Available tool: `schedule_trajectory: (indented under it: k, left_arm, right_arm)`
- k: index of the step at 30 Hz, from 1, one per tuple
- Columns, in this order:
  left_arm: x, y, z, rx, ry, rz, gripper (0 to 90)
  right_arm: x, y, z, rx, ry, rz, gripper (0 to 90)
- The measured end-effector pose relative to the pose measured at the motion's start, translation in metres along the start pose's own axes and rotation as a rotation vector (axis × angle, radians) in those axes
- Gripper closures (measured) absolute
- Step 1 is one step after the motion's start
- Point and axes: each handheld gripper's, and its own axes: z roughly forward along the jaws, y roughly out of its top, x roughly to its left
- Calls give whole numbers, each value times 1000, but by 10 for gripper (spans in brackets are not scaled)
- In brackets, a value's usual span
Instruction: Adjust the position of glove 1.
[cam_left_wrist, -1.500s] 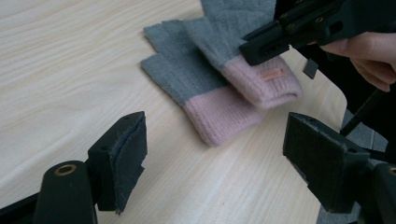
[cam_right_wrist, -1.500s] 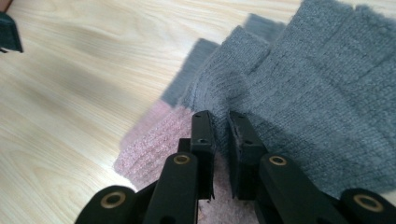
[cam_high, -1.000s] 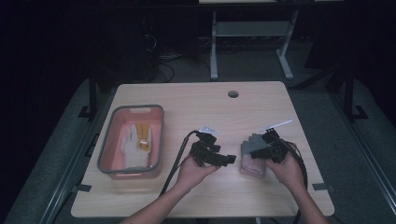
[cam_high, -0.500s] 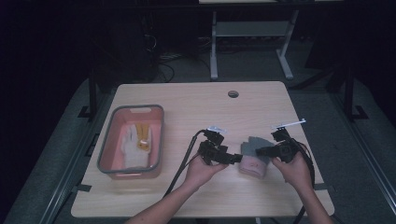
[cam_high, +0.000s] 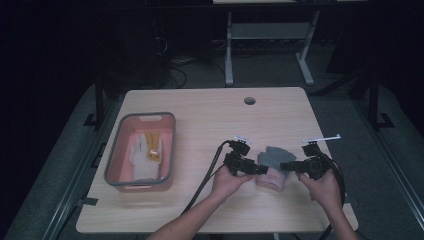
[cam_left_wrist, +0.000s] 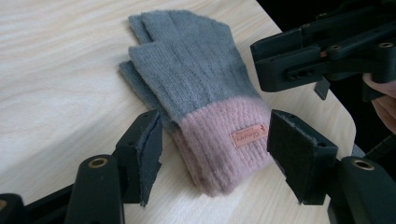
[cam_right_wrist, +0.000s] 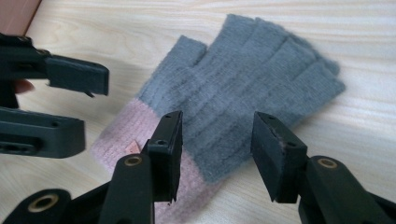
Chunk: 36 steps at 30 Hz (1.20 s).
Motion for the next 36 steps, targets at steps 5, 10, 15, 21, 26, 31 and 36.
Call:
schedule_trajectory:
  k: [5, 10, 15, 21, 26, 31, 36]
  left_arm:
    - [1, -1, 11, 22, -7, -24, 392]
    - [2, -4, 19, 46, -13, -39, 411]
    - [2, -6, 26, 68, -10, -54, 433]
    - [4, -7, 29, 76, -11, -64, 429]
    - [6, -7, 31, 84, -21, -72, 427]
    - [7, -6, 32, 78, -34, -93, 443]
    - [11, -6, 32, 85, -53, -108, 464]
  right_arm:
    - [-7, -4, 1, 2, -6, 32, 513]
    - [-12, -8, 6, 7, 3, 64, 510]
    - [-18, -13, 13, -3, 20, 97, 509]
    - [-24, -17, 18, -13, 37, 122, 502]
    - [-25, -19, 19, -20, 43, 128, 506]
    - [-23, -20, 21, -33, 54, 144, 537]
    - [-24, -21, 25, -41, 86, 173, 609]
